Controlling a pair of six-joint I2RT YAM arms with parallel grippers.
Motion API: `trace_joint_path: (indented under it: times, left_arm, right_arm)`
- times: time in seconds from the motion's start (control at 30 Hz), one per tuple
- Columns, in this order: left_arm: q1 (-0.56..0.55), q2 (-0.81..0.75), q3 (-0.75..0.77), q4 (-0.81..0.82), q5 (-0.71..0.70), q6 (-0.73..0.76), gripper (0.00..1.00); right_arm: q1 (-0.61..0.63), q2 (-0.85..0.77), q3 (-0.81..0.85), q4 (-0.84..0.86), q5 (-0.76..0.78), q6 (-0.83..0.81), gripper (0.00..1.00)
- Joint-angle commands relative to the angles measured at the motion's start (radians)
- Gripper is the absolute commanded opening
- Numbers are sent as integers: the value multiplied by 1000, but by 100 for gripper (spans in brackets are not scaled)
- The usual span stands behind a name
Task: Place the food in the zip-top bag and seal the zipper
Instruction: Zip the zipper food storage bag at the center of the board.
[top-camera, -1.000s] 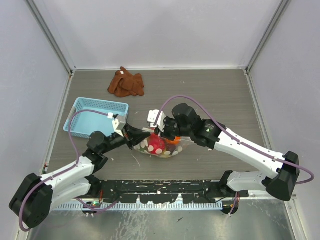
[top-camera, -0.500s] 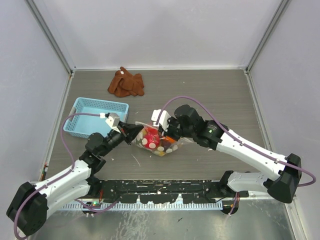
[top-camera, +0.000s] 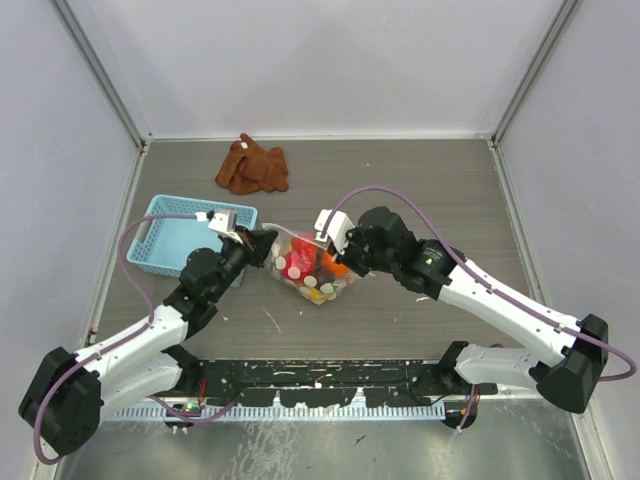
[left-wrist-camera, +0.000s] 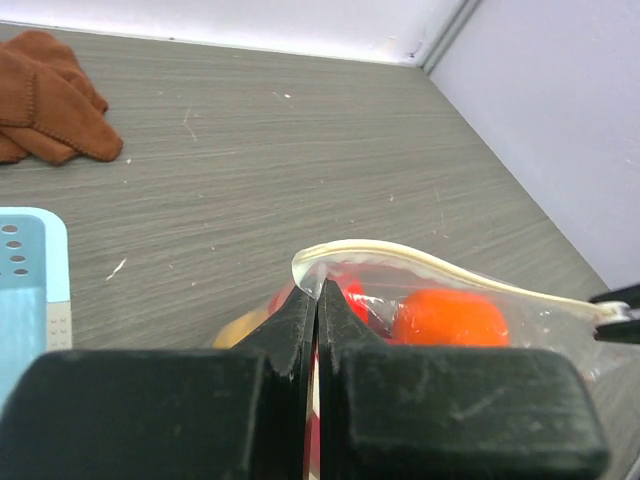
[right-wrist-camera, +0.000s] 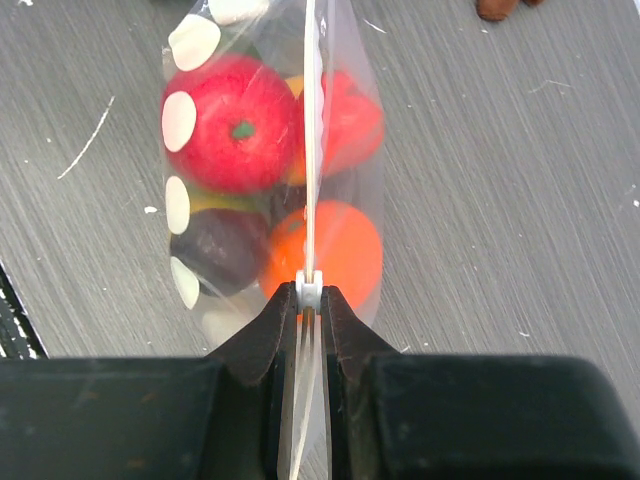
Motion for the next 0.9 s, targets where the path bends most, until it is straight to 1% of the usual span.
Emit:
trace_joint_path:
  times: [0.0,0.33,0.67,0.77,0.87]
  left_arm:
    - [41,72,99,5,-157,-18,0]
    - [103,261,235,39,-164,-59,0]
    - [131,462,376,53,-120,-74,0]
    - [131,528,431,58,-93,-69,0]
    - [131,595,497,61,-51,-73,0]
  right_arm:
    - [-17,-62,1,-33,74,29,1]
    - [-47,-119,-16,-59,150,44,1]
    - [-122,-144,-37,-62,212,61,1]
    - [-142,-128,-28,-60,267,74,1]
    - [-165,-99,3,-60,398,86,1]
